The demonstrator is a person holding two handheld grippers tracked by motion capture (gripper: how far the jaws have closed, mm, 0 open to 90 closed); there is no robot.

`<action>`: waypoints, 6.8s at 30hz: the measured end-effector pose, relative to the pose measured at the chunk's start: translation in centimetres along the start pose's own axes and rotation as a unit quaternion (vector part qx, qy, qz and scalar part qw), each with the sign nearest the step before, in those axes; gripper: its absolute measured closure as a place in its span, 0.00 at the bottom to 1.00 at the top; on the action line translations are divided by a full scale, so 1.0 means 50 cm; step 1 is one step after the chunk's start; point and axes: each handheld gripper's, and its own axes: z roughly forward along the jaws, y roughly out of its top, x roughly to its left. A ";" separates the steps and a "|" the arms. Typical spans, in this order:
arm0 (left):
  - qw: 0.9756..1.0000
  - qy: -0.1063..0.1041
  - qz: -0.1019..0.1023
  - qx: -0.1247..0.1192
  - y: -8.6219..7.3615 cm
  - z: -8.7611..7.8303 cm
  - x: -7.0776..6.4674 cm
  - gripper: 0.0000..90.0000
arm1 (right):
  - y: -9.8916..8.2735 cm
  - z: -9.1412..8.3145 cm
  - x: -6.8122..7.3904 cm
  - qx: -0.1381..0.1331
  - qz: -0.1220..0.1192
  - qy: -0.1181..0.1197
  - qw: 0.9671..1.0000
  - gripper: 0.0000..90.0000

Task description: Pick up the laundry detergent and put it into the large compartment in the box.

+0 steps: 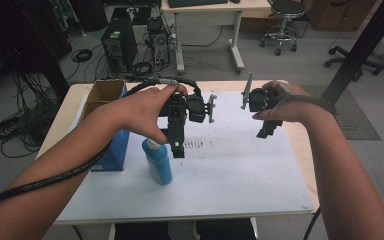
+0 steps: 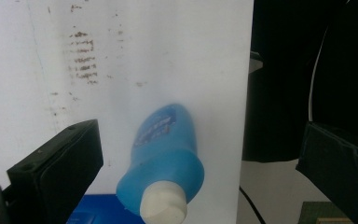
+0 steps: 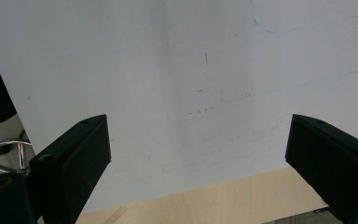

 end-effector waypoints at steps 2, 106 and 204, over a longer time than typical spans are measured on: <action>1.000 0.001 0.003 0.002 -0.001 0.002 0.002 0.00 | -0.001 -0.001 0.001 -0.001 0.000 -0.001 1.000 0.07; 0.940 0.049 0.333 0.051 -0.141 0.176 0.015 0.00 | 0.031 0.020 0.005 0.013 0.050 0.008 0.999 0.09; 0.929 0.040 0.364 0.053 -0.123 0.162 0.023 0.41 | 0.034 0.049 0.001 0.019 0.050 0.011 0.998 0.09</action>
